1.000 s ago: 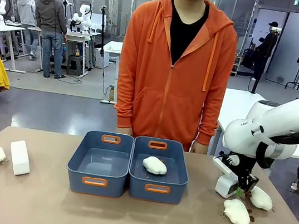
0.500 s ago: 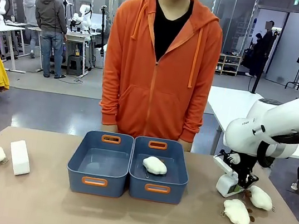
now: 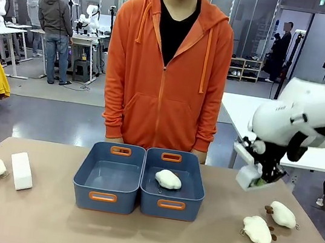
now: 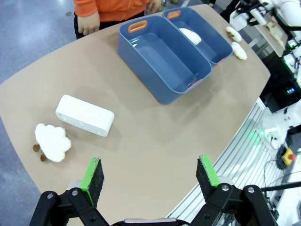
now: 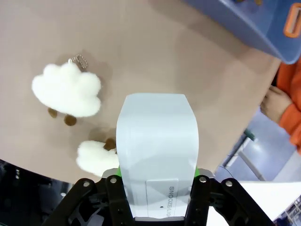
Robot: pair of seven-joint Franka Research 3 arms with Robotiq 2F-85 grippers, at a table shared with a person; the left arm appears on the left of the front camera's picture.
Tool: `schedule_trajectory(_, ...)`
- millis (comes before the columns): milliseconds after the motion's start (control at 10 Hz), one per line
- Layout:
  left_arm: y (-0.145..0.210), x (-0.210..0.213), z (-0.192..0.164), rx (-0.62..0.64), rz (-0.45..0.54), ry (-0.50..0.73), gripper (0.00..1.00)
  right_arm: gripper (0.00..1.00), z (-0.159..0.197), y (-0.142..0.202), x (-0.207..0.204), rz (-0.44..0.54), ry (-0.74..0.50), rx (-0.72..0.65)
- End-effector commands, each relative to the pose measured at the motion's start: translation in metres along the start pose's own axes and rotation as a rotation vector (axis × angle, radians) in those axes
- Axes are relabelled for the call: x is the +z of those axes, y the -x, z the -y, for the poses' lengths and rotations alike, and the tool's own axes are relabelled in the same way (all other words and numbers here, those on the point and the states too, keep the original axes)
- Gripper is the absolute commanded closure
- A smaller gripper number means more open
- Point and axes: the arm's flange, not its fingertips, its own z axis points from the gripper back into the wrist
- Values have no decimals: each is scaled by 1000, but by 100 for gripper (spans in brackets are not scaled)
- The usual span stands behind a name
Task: Sort the digital clocks into the basket.
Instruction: Pick up the Digital clock from the table and place it into the empty Plastic storage basket.
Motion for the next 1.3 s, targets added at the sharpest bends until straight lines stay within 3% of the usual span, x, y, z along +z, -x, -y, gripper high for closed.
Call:
schedule_trajectory(0, 0, 0, -1, -15, 11, 18, 0, 100, 0, -32, 11, 3, 33, -44)
schedule_trajectory(300, 0, 0, -1, -15, 11, 18, 0, 100, 16, -97, 54, 127, 114, -33)
schedule_trajectory(600, 0, 0, -1, -15, 11, 18, 0, 100, 51, -229, 96, 198, 220, -75)
schedule_trajectory(900, 0, 0, -1, -15, 11, 18, 0, 100, 81, -332, 59, 240, 221, -166)
schedule_trajectory(1200, 0, 0, -1, -15, 11, 18, 0, 100, 96, -374, -2, 291, 222, -188)
